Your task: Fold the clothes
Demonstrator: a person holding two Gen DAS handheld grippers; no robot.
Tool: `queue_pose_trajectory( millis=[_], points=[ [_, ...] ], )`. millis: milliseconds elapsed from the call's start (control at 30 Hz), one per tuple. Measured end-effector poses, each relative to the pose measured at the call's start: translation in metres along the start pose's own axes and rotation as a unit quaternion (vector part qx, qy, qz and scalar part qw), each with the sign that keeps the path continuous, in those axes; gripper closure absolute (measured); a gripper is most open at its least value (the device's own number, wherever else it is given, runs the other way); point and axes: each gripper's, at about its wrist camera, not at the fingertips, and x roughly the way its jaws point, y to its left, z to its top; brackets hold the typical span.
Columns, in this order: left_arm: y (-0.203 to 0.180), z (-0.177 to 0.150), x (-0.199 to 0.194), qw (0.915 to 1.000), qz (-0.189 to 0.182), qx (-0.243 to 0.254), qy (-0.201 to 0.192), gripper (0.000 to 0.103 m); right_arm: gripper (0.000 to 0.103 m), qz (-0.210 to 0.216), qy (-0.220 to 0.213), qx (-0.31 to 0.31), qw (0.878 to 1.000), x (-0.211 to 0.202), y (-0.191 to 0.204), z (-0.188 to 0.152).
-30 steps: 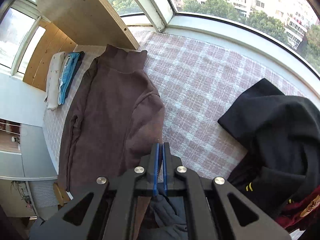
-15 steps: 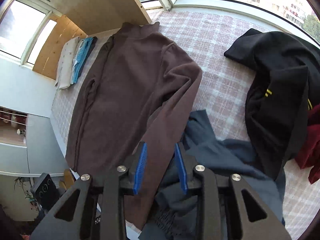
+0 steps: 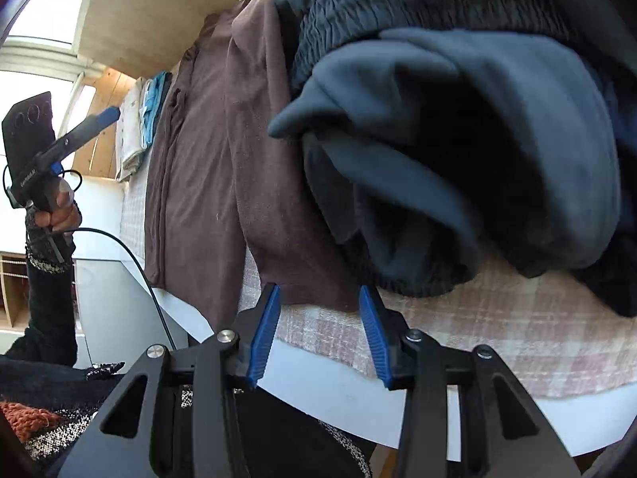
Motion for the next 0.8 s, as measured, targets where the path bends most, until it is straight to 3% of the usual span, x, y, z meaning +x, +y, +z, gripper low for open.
queue_pose_trajectory(
  millis=[100,233,300,333,467,600,800],
  points=[
    [0.011,0.044,0.012,0.9992,-0.031,0.012,0.021,0.067,0.062,-0.015,-0.021,0.005,1.000,0.018,0.011,-0.008],
    [0.020,0.105,0.045,0.9980,-0.040,0.019,0.045,0.063,0.062,-0.040,-0.046,0.004,0.998,0.033,0.021,-0.014],
    [0.024,0.129,0.070,0.9973,-0.025,0.015,0.067,0.058,0.075,-0.058,-0.057,-0.003,0.997,0.026,0.026,-0.015],
    [0.026,0.139,0.084,0.9967,-0.014,0.005,0.080,0.058,0.099,-0.070,-0.064,-0.007,0.995,0.021,0.030,-0.017],
    [0.039,0.168,0.135,0.9921,0.002,-0.057,0.111,0.058,0.100,-0.114,-0.099,-0.021,0.988,-0.012,0.042,-0.022],
    [0.052,0.177,0.173,0.9825,0.037,-0.115,0.142,0.058,0.100,-0.120,-0.126,-0.026,0.984,-0.038,0.051,-0.026],
    [0.054,0.184,0.204,0.9780,0.071,-0.115,0.159,0.058,0.100,-0.123,-0.128,-0.029,0.984,-0.041,0.055,-0.032]
  ],
)
